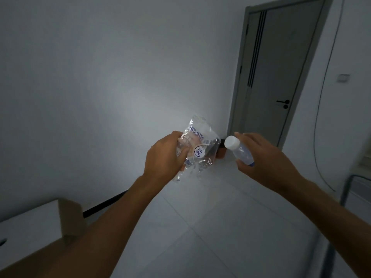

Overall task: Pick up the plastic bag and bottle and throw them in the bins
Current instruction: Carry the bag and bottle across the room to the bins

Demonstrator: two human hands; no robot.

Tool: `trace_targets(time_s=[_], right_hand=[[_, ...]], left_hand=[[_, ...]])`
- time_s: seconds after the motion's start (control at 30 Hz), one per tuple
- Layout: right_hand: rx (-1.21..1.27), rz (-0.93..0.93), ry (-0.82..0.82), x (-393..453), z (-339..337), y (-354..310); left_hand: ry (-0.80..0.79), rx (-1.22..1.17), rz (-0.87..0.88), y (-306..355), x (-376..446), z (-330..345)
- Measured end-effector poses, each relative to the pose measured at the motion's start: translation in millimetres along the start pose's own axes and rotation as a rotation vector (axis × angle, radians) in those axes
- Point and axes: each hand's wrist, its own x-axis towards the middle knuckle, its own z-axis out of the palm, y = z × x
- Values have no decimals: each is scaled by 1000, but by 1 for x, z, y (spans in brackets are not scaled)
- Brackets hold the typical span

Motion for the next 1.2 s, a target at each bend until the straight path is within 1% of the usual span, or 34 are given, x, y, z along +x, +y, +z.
trace_targets(time_s=[0.1,0.23,0.37,0.5,0.7,0.97,1.2], right_hand=[[-25,42,14,47,42,26],[-60,93,19,114,83,59],[-103,137,29,175,111,98],[-132,168,41,226,142,151],[-133,202,48,296,195,270],[-123,167,54,412,231,456],[-104,214,4,501,288,603]], left_hand=[[-27,-13,45,-43,57,41],[-49,-47,70,-88,142,89],[-71,-96,84,-114,216,140],[-105,-125,93,-131,277,203],[-124,-146,119,-141,370,318],[-126,-153,95,-109,532,480],[-151,-160,74,-113,650,609]])
